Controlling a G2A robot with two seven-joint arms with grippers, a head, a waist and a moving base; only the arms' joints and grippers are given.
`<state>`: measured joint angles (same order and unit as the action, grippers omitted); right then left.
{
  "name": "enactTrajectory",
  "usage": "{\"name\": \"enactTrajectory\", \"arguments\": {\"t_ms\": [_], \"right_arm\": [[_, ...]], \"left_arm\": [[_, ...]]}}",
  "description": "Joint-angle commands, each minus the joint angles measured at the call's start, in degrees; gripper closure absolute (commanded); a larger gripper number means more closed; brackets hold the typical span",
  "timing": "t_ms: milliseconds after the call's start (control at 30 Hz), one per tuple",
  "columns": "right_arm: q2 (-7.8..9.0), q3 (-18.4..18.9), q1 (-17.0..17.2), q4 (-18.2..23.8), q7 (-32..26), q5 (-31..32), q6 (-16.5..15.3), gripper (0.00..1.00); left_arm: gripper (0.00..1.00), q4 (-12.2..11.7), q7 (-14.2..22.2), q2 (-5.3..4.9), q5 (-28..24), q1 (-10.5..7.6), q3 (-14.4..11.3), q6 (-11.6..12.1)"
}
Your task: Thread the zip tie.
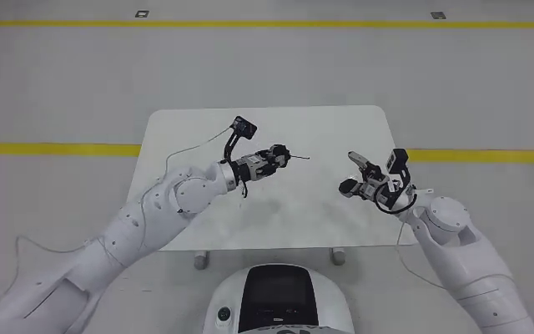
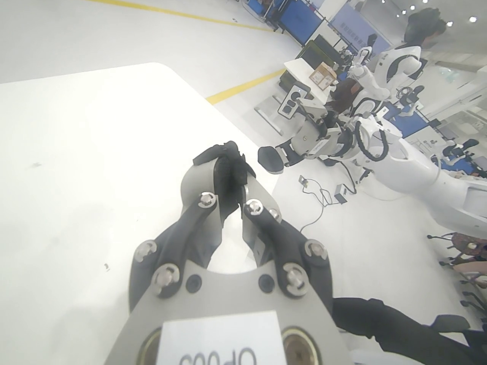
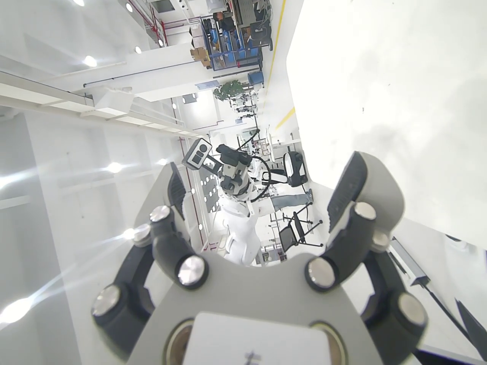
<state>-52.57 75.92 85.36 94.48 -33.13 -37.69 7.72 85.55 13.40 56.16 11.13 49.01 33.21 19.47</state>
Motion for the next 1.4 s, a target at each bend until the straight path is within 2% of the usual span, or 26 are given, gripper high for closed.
{"name": "enactTrajectory", "arguments": {"t_ms": [0, 100, 200, 233, 367, 433, 567, 633, 667, 733, 967, 1000, 1033, 1100, 1167, 1233, 1367], "right_arm": [[0.00, 0.0, 0.0, 0.0, 0.0, 0.0, 0.0, 0.00], [0.00, 0.0, 0.0, 0.0, 0.0, 0.0, 0.0, 0.00], [0.00, 0.0, 0.0, 0.0, 0.0, 0.0, 0.0, 0.00], [0.00, 0.0, 0.0, 0.0, 0.0, 0.0, 0.0, 0.00], [0.00, 0.0, 0.0, 0.0, 0.0, 0.0, 0.0, 0.00], [0.00, 0.0, 0.0, 0.0, 0.0, 0.0, 0.0, 0.00], [0.00, 0.0, 0.0, 0.0, 0.0, 0.0, 0.0, 0.00], [0.00, 0.0, 0.0, 0.0, 0.0, 0.0, 0.0, 0.00], [0.00, 0.0, 0.0, 0.0, 0.0, 0.0, 0.0, 0.00], [0.00, 0.0, 0.0, 0.0, 0.0, 0.0, 0.0, 0.00], [0.00, 0.0, 0.0, 0.0, 0.0, 0.0, 0.0, 0.00], [0.00, 0.0, 0.0, 0.0, 0.0, 0.0, 0.0, 0.00], [0.00, 0.0, 0.0, 0.0, 0.0, 0.0, 0.0, 0.00], [-0.02, 0.0, 0.0, 0.0, 0.0, 0.0, -0.1, 0.00], [-0.14, 0.0, -0.1, -1.3, -3.7, -1.1, -3.0, 0.00], [-0.14, 0.5, -0.6, -4.2, -8.6, -2.5, -5.6, 0.00], [-0.41, 0.9, -3.2, -11.4, -19.5, -6.8, -10.2, 0.00]], "left_arm": [[1.00, 0.0, 0.7, 0.08, -3.4, 0.56, 0.7, 0.0], [1.00, 0.1, 2.7, 0.01, -9.1, 1.10, 2.1, 0.0], [1.00, 0.1, 7.3, -0.30, -17.2, 1.95, 4.3, 0.0], [1.00, 0.1, 10.1, -0.42, -20.3, 2.33, 5.3, 0.0], [1.00, -0.4, 17.2, -0.46, -27.8, 4.10, 8.9, 0.0], [1.00, -0.5, 20.6, -0.19, -30.7, 4.99, 10.3, 0.0], [1.00, -1.3, 26.2, 1.05, -34.1, 6.76, 13.2, 0.0], [1.00, -2.6, 27.2, 1.74, -33.1, 7.17, 14.0, 0.0], [1.00, -3.3, 26.3, 2.31, -31.9, 7.39, 14.3, 0.0], [1.00, -3.6, 25.6, 2.97, -32.6, 7.76, 14.8, 0.0], [1.00, -3.6, 25.6, 2.97, -32.6, 7.76, 14.8, 0.0], [1.00, -2.4, 25.9, 3.13, -35.2, 8.25, 14.8, 0.0], [1.00, -2.4, 27.5, 3.20, -37.6, 8.35, 15.1, 0.0], [1.00, -3.6, 29.6, 3.37, -39.3, 7.85, 15.1, 0.0], [1.00, -4.7, 32.3, 3.90, -42.7, 7.17, 14.7, 0.0], [1.00, -5.9, 34.3, 4.50, -44.9, 6.55, 14.1, 0.0], [1.00, -9.5, 35.4, 6.15, -46.2, 4.73, 12.5, 0.0]]}}
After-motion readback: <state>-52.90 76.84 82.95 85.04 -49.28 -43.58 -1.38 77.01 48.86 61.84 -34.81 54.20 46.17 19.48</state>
